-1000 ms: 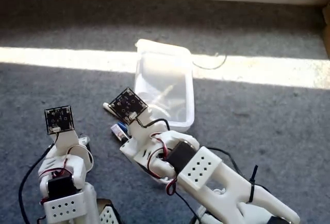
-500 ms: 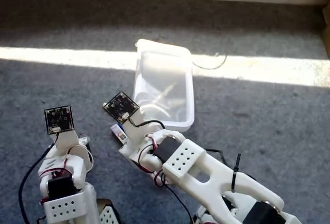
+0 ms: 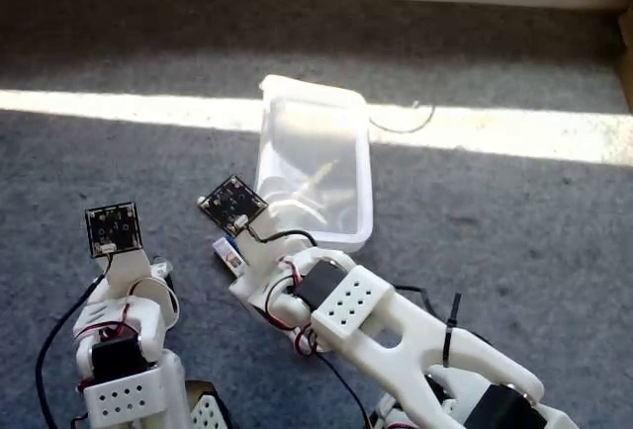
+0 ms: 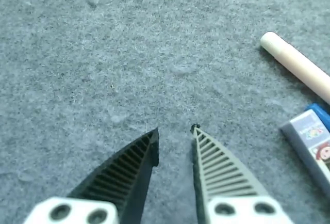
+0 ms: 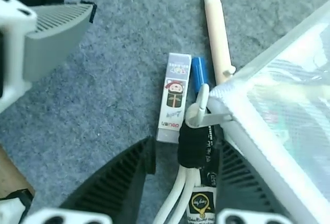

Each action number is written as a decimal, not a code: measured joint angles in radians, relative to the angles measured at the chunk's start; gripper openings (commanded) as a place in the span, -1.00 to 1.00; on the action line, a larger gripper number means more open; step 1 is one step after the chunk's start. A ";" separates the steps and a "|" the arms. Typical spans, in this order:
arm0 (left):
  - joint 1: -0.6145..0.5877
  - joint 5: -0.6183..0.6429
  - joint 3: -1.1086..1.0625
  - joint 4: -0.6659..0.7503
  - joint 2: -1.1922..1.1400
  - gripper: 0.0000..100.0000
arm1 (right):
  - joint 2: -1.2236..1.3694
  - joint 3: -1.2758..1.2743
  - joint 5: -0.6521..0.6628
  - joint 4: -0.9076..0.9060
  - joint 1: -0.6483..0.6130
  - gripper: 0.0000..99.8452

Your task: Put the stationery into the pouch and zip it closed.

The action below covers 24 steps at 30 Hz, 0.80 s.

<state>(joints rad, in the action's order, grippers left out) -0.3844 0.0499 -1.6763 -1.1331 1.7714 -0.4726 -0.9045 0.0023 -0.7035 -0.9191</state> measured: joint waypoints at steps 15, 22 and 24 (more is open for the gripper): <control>0.000 0.000 0.000 0.000 0.000 -0.78 | 0.187 0.000 0.000 0.068 0.006 -0.65; 0.000 0.000 0.000 0.000 0.000 -0.78 | 0.189 0.000 0.000 0.071 0.009 -0.65; 0.000 0.000 0.000 0.000 0.000 -0.78 | 0.189 0.000 0.000 0.091 0.011 -0.65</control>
<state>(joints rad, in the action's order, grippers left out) -0.3844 0.0499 -1.6763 -1.1331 1.7714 -0.2839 -0.9045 0.0023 -0.6130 -0.9083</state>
